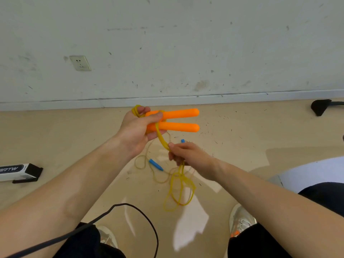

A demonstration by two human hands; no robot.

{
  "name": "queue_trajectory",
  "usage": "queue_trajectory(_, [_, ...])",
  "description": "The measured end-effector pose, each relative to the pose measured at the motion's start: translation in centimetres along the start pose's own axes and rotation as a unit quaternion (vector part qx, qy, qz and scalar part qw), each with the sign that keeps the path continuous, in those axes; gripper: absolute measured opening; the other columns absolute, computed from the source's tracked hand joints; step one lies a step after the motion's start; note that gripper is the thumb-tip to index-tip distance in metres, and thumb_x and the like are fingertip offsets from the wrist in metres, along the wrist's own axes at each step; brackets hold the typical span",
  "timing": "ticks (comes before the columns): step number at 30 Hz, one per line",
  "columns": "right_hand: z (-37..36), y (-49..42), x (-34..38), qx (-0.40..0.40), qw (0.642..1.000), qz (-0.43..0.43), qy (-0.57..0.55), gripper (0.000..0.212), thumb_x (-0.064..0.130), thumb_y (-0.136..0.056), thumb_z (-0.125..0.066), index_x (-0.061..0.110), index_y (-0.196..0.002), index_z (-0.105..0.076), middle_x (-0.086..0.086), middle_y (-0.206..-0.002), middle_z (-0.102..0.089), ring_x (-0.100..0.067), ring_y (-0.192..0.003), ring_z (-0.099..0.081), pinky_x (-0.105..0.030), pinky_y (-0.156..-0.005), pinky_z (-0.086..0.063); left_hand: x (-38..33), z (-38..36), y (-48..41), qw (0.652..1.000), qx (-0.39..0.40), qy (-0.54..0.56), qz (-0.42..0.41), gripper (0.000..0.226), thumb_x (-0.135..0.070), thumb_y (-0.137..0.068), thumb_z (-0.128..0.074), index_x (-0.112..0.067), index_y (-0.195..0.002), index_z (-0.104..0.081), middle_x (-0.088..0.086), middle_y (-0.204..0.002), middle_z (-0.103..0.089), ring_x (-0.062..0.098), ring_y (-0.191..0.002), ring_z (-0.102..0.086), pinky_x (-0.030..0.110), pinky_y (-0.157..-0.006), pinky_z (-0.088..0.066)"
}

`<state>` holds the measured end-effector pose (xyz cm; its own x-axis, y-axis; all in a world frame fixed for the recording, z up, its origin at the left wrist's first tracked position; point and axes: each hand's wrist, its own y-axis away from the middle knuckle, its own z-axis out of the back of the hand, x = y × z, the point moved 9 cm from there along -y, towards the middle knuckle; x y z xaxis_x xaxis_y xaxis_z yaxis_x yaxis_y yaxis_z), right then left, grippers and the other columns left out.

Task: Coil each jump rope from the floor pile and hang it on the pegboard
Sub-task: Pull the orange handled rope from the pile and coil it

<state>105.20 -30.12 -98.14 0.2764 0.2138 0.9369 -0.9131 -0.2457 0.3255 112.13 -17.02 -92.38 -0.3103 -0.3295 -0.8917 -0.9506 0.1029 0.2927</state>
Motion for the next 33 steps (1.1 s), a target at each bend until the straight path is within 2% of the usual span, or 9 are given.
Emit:
queue_trajectory(3, [3.1, -0.5, 0.9, -0.047, 0.998, 0.024, 0.043, 0.023, 0.026, -0.095, -0.065, 0.013, -0.076, -0.070, -0.002, -0.077, -0.064, -0.011, -0.071, -0.051, -0.029, -0.071, -0.045, 0.1, -0.6, 0.4, 0.997, 0.059, -0.051, 0.008, 0.039, 0.003, -0.085, -0.070, -0.021, -0.104, -0.047, -0.001, -0.095, -0.069, 0.024, -0.085, -0.073, 0.051, -0.084, -0.058])
queue_trajectory(5, [4.3, -0.6, 1.8, -0.046, 0.996, 0.032, 0.073, 0.022, 0.018, -0.091, -0.069, 0.005, -0.073, -0.067, -0.006, -0.076, -0.061, -0.013, -0.072, -0.052, -0.033, -0.072, -0.045, 0.2, -0.8, 0.6, 0.991, 0.096, -0.095, 0.017, 0.043, 0.001, -0.083, -0.073, -0.020, -0.111, -0.048, 0.003, -0.105, -0.064, 0.026, -0.090, -0.073, 0.050, -0.087, -0.057])
queue_trajectory(9, [4.7, -0.2, 3.7, 0.011, 0.993, 0.039, 0.114, 0.025, 0.021, -0.090, -0.072, 0.003, -0.074, -0.068, 0.016, -0.053, -0.058, 0.003, -0.054, -0.055, -0.012, -0.057, -0.041, 0.4, -1.5, 1.4, 0.969, 0.168, -0.178, 0.021, 0.059, -0.004, -0.073, -0.083, -0.020, -0.118, -0.050, 0.000, -0.112, -0.059, 0.023, -0.089, -0.072, 0.034, -0.063, -0.057])
queue_trajectory(13, [4.7, -0.2, 3.7, 0.054, 0.972, 0.010, 0.227, 0.019, 0.016, -0.093, -0.064, 0.002, -0.085, -0.074, 0.011, -0.053, -0.055, -0.003, -0.050, -0.045, -0.023, -0.052, -0.036, -0.1, -2.0, 1.9, 0.955, 0.189, -0.227, -0.002, 0.057, -0.006, -0.074, -0.079, -0.021, -0.120, -0.049, -0.005, -0.114, -0.058, 0.019, -0.087, -0.072, 0.029, -0.059, -0.056])
queue_trajectory(17, [5.3, 0.1, 3.0, 0.088, 0.933, -0.020, 0.349, 0.039, 0.048, -0.080, -0.061, 0.017, -0.055, -0.060, 0.000, -0.054, -0.046, -0.012, -0.051, -0.038, -0.029, -0.057, -0.034, -0.1, -2.2, 2.4, 0.941, 0.201, -0.270, -0.012, 0.057, 0.001, -0.077, -0.078, -0.022, -0.120, -0.048, -0.005, -0.121, -0.056, 0.018, -0.090, -0.070, 0.035, -0.063, -0.057])
queue_trajectory(21, [6.4, -0.3, 3.3, 0.031, 0.920, -0.016, 0.390, 0.053, 0.060, -0.089, -0.060, 0.018, -0.057, -0.056, 0.001, -0.050, -0.035, -0.017, -0.050, -0.033, -0.028, -0.053, -0.029, 0.4, -2.7, 2.9, 0.900, 0.202, -0.384, -0.045, 0.061, -0.001, -0.079, -0.080, -0.022, -0.123, -0.044, -0.007, -0.123, -0.055, 0.012, -0.089, -0.067, 0.036, -0.067, -0.061])
queue_trajectory(24, [6.5, -0.4, 3.8, -0.010, 0.955, -0.022, 0.296, 0.049, 0.051, -0.094, -0.058, 0.015, -0.061, -0.062, -0.001, -0.058, -0.036, -0.016, -0.052, -0.032, -0.025, -0.048, -0.028, 0.6, -2.8, 2.9, 0.886, 0.197, -0.417, -0.057, 0.063, -0.004, -0.078, -0.081, -0.024, -0.123, -0.043, -0.007, -0.123, -0.053, 0.014, -0.091, -0.065, 0.035, -0.068, -0.062])
queue_trajectory(29, [5.2, 0.4, 2.5, -0.025, 0.991, -0.125, -0.046, 0.041, 0.028, -0.104, -0.043, 0.000, -0.096, -0.071, 0.002, -0.060, -0.050, -0.010, -0.045, -0.042, -0.024, -0.048, -0.034, -0.5, -2.0, 1.8, 0.856, 0.130, -0.477, -0.154, 0.066, -0.009, -0.076, -0.083, -0.026, -0.121, -0.039, -0.008, -0.120, -0.052, 0.018, -0.102, -0.060, 0.040, -0.080, -0.058])
queue_trajectory(33, [2.3, 1.5, 3.6, -0.006, 0.985, -0.096, -0.145, 0.030, 0.024, -0.101, -0.043, 0.008, -0.111, -0.067, -0.003, -0.087, -0.075, -0.019, -0.073, -0.069, -0.038, -0.080, -0.053, -1.8, -1.6, 1.3, 0.834, 0.061, -0.498, -0.228, 0.061, -0.012, -0.078, -0.081, -0.028, -0.117, -0.036, -0.010, -0.118, -0.050, 0.009, -0.093, -0.056, 0.027, -0.075, -0.047])
